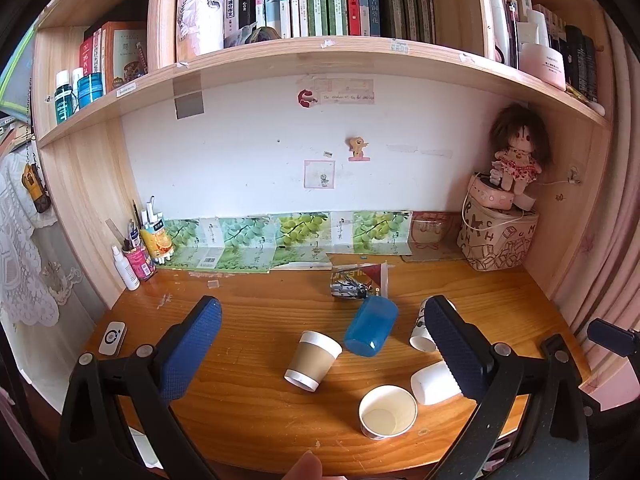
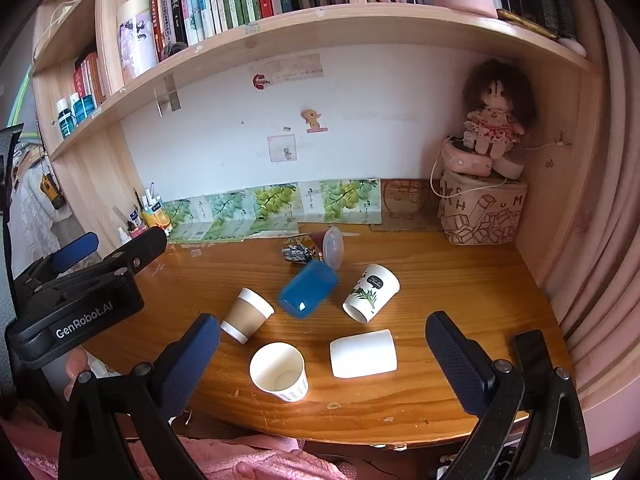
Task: Flip cup upright
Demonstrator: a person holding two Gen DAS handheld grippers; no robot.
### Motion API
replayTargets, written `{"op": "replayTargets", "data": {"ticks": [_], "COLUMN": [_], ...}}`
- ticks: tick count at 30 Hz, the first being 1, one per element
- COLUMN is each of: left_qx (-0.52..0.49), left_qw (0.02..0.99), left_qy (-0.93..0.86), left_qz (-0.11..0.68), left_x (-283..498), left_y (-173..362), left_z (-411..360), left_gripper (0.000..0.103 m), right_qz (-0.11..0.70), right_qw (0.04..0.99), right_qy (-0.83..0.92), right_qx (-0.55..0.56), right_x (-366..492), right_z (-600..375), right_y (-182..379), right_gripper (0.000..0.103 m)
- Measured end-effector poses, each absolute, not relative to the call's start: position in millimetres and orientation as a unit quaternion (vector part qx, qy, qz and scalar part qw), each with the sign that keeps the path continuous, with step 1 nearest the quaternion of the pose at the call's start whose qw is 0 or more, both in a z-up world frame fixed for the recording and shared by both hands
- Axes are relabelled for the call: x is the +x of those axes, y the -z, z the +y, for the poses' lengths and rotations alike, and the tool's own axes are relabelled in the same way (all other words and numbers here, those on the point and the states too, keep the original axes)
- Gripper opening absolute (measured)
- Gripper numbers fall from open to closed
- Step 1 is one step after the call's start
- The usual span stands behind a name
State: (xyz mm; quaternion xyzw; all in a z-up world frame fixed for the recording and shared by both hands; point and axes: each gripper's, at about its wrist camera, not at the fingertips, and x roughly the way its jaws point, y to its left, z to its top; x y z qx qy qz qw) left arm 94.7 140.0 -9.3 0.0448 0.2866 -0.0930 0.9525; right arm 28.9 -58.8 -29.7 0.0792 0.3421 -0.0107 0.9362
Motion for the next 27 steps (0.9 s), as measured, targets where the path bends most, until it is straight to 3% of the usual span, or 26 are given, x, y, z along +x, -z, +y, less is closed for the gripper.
{"op": "replayTargets", "data": {"ticks": [27], "left_qx": [0.044], "left_qw": [0.955], "left_qy": [0.1], "left_qz": [0.277], "left_x": [93.9], "left_y": [5.8], "left_z": [143.6], "left_gripper": [0.102], "right_qz": [0.36], "right_qw": [0.93], "right_qy": [0.005], "right_qx": [0.074], "right_x": [32.6], "right_z": [-52.8], "right_y": [35.3], "right_gripper": [0.103]}}
